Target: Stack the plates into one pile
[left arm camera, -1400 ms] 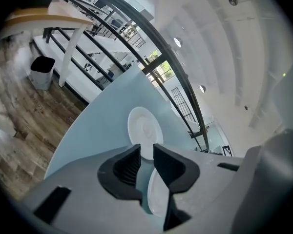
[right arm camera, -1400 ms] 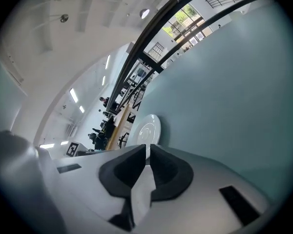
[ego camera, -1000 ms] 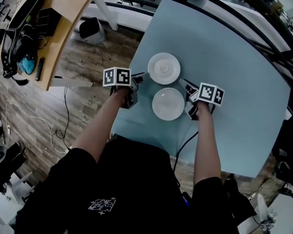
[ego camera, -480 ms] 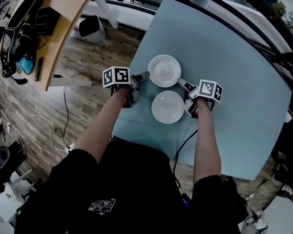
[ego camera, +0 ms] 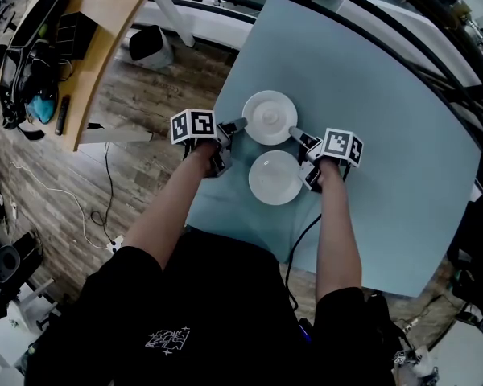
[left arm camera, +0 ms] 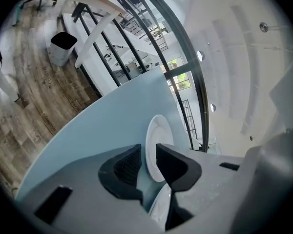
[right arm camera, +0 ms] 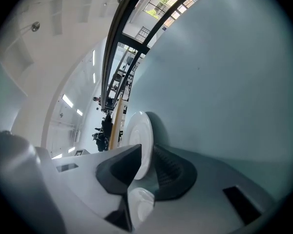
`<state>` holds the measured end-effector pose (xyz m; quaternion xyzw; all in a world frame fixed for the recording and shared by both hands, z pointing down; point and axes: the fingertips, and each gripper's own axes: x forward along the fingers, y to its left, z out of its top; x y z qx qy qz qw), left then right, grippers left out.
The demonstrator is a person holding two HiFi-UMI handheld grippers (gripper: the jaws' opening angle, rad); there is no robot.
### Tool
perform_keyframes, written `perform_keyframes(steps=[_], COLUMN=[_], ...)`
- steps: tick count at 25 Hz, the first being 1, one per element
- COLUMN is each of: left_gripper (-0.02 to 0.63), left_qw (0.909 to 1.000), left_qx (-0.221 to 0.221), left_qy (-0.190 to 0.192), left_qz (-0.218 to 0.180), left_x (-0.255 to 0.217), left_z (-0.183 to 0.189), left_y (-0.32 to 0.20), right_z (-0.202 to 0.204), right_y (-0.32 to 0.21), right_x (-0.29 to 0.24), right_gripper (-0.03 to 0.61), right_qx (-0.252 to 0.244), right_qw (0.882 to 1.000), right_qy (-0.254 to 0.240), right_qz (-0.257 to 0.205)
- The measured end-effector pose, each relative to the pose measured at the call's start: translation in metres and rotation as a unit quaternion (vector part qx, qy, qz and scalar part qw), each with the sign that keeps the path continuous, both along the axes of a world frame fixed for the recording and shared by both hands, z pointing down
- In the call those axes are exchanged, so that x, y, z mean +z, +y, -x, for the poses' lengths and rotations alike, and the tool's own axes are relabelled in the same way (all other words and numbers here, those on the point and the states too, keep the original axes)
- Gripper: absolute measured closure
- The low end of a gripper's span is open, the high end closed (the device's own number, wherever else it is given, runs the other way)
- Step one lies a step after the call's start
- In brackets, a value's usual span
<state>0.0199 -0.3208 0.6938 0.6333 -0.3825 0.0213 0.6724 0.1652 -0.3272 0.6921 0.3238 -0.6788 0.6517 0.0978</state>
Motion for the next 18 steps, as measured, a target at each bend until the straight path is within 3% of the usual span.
perform_keyframes(steps=[5,8,18], left_gripper=[0.526,0.577,0.581], left_qw=[0.9999,0.9998,0.9998], left_qx=[0.008,0.01,0.016], left_qy=[0.001,-0.011,-0.012], left_qz=[0.009,0.014,0.004], left_x=[0.0023,0.006,-0.0008], left_z=[-0.0072,-0.0086,-0.0079], left_y=[0.0012,0.0032,0.0012], right_z=[-0.001,-0.0024,-0.0026], right_y=[-0.0011,-0.0007,0.0002], right_x=[0.0023,0.0036,-0.0014], right_gripper=[0.523,0.538,0.549], right_qx=[0.005,0.009,0.007], right_qw=[1.0,1.0,1.0], right_qy=[0.008,0.013,0.019], right_qz=[-0.001,0.001,-0.008])
